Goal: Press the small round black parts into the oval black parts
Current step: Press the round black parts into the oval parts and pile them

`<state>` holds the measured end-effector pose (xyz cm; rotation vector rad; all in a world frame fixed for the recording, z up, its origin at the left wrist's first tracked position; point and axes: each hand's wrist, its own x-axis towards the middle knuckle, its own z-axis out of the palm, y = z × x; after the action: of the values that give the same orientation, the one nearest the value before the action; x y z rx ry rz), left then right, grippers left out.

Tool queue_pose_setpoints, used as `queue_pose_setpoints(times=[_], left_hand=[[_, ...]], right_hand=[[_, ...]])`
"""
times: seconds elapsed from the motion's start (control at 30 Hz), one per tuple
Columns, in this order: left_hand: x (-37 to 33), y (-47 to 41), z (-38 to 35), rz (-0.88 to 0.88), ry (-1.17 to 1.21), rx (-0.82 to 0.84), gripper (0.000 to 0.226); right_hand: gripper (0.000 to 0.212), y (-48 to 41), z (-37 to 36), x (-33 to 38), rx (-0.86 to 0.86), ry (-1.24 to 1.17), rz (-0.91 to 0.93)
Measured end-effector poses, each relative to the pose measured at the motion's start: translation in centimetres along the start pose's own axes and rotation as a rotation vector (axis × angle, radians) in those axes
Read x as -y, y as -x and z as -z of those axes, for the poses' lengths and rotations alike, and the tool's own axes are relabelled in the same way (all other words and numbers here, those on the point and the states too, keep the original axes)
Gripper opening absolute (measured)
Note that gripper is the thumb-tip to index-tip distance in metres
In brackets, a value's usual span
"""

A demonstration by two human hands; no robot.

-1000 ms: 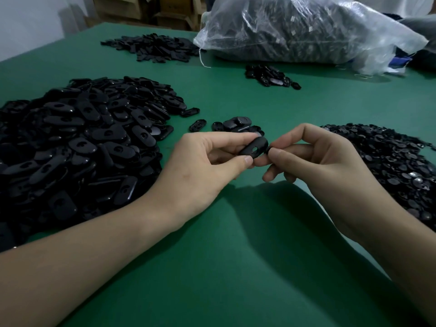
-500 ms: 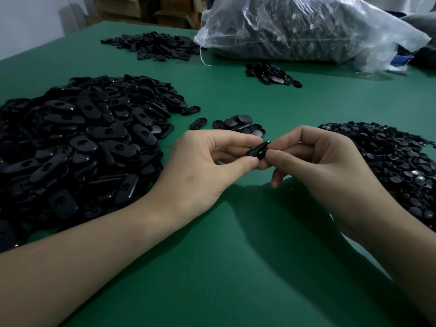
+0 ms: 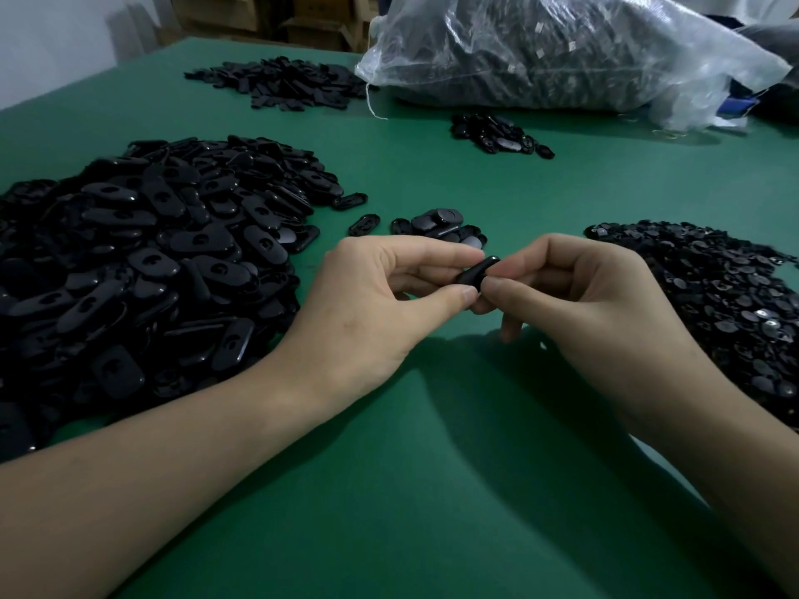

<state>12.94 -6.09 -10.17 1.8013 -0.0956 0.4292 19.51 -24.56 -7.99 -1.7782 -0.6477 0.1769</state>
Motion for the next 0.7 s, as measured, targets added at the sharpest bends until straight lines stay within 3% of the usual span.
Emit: queue_pose_setpoints(times=[0.53, 0.7], left_hand=[[-0.46, 0.15, -0.27, -0.024, -0.118, -0.036, 0.027], [-0.44, 0.16, -0.2, -0.037, -0.126, -0.016, 0.026]], right_hand=[[0.004, 0.08, -0.26, 0.6, -0.035, -0.038, -0.088], [0.015, 0.15, -0.31, 0.8, -0.058, -0.095, -0.122]])
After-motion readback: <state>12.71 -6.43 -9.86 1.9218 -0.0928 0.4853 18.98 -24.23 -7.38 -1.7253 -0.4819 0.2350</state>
